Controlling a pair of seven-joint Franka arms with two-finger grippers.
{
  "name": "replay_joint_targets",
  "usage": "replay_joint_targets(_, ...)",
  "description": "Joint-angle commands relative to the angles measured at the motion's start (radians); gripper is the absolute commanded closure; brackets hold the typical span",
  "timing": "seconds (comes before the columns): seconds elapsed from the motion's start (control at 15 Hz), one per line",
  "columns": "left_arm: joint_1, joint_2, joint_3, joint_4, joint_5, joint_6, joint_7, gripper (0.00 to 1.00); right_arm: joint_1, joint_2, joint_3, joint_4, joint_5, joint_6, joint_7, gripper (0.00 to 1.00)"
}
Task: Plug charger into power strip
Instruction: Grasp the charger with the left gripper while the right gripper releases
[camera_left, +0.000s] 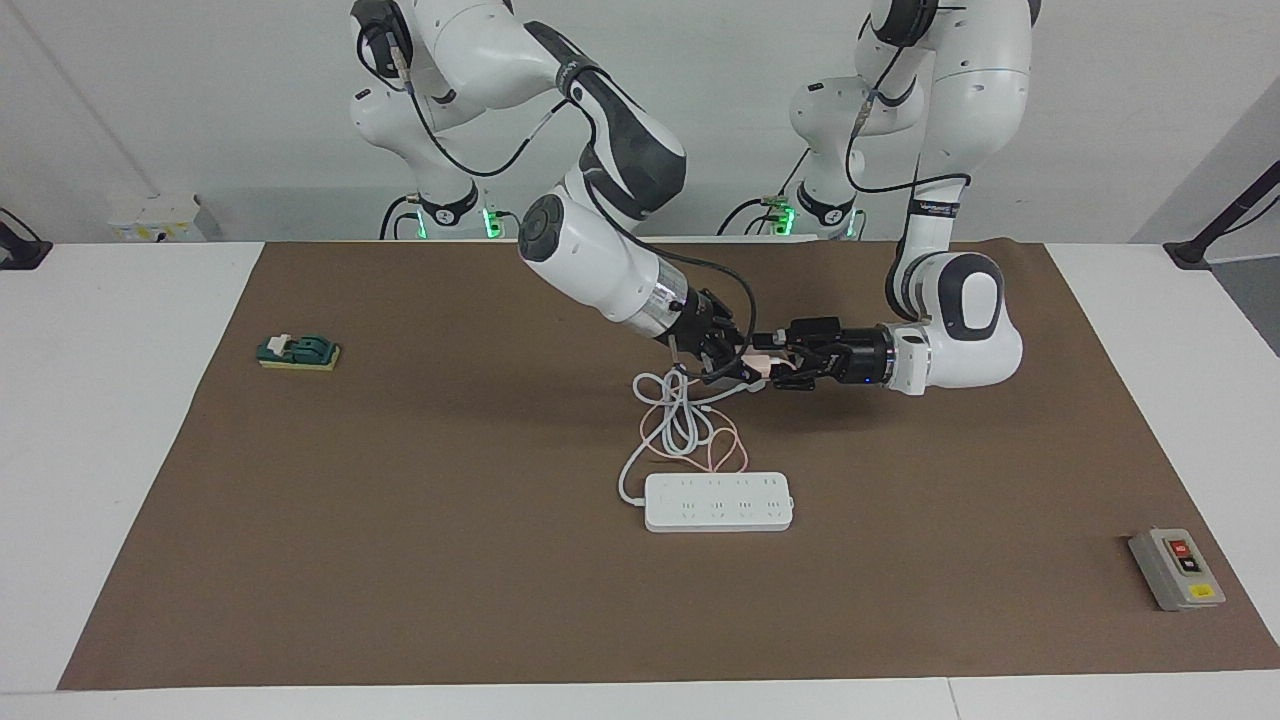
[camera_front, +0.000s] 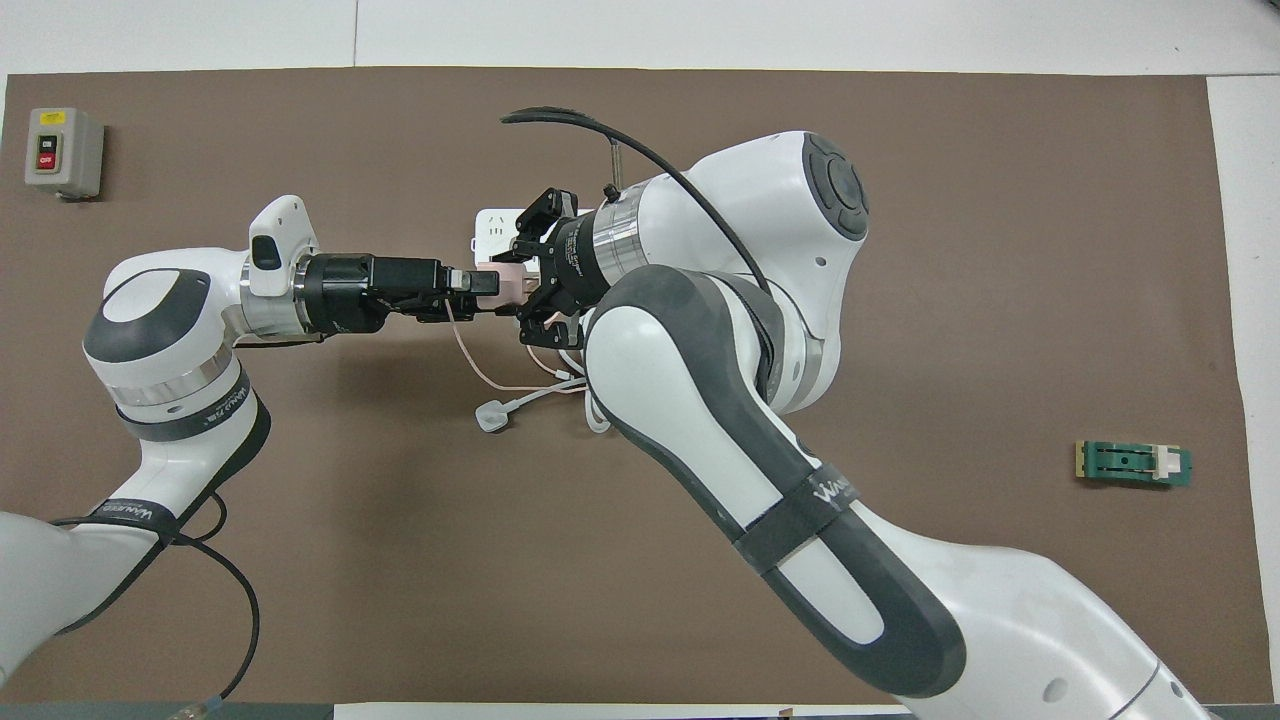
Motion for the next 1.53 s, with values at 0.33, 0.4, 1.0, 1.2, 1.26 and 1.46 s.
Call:
replay_joint_targets(0.33, -0.012, -0.039, 0.018, -0.021, -0.014, 0.023, -0.016, 0.83, -0.006, 0.009, 0.003, 0.016, 0.026, -0.004, 0.013, 1.00)
replay_joint_targets(0.4, -0.013, -0.039, 0.018, -0.018, -0.012, 0.023, -0.018, 0.83, -0.007, 0.009, 0.001, 0.016, 0.038, -0.005, 0.013, 0.97)
replay_joint_targets(1.0, 0.086, -0.037, 0.021, 0.093, 0.188, 0.005, -0.039, 0.78, -0.075, -0.008, -0.008, 0.020, 0.032, -0.049, 0.019, 0.00)
replay_joint_targets(1.2, 0.147, -0.040, 0.020, 0.120, 0.329, 0.002, -0.035, 0.78, -0.161, -0.036, -0.013, 0.020, 0.009, -0.106, 0.017, 0.00)
replay_joint_targets(1.26, 0.158, -0.040, 0.021, 0.134, 0.354, -0.001, -0.031, 0.78, -0.191, -0.051, -0.011, 0.020, -0.026, -0.140, 0.014, 0.00)
replay_joint_targets(1.46, 0.163, -0.025, 0.021, 0.215, 0.503, 0.014, -0.019, 0.79, -0.263, -0.083, -0.009, 0.019, -0.155, -0.215, -0.019, 0.00)
